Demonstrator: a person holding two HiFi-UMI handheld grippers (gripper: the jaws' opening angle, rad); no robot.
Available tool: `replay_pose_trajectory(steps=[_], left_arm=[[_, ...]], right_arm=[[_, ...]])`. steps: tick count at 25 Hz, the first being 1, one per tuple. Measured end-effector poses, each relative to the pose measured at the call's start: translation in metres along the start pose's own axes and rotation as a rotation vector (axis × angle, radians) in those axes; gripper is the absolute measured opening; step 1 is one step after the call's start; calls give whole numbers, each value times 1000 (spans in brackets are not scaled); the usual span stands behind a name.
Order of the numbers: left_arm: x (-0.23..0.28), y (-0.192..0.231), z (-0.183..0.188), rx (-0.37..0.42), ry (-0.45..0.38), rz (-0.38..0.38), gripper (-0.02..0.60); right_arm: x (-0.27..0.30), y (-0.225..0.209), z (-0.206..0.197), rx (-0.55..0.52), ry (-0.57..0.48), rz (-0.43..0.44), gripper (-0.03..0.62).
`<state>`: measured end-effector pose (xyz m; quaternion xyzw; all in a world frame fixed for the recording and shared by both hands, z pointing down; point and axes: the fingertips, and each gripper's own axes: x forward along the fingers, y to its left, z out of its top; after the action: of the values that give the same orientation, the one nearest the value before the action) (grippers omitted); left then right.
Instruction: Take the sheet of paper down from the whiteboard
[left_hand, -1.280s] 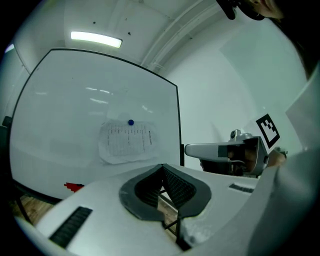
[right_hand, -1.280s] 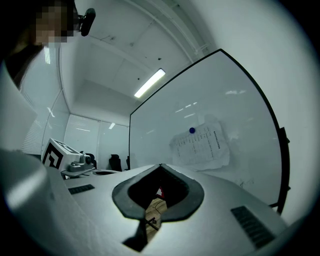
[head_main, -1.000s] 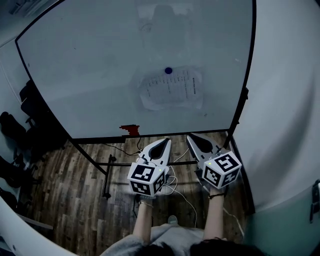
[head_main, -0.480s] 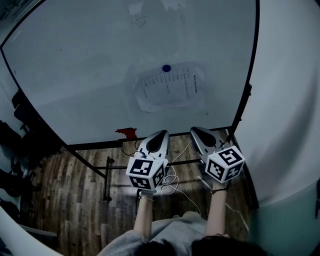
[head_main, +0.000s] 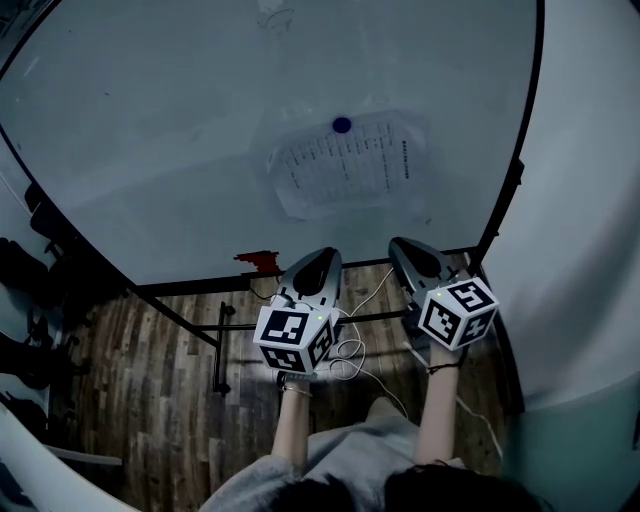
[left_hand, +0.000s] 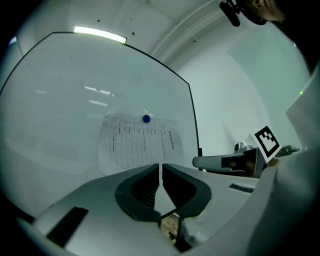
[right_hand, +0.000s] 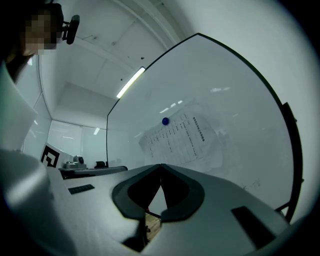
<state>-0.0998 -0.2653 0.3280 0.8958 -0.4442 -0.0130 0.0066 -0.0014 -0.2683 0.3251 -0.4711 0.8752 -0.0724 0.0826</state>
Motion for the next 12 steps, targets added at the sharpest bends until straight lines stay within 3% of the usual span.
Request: replay_pose_trajectory(steps=[6, 12], left_arm=[[26, 8, -3, 10, 8, 5, 6], [54, 5, -3, 46, 2, -18, 6]], right_arm=[[15, -17, 0, -51, 2, -12, 2], [12, -59, 11, -90, -6, -106, 2]])
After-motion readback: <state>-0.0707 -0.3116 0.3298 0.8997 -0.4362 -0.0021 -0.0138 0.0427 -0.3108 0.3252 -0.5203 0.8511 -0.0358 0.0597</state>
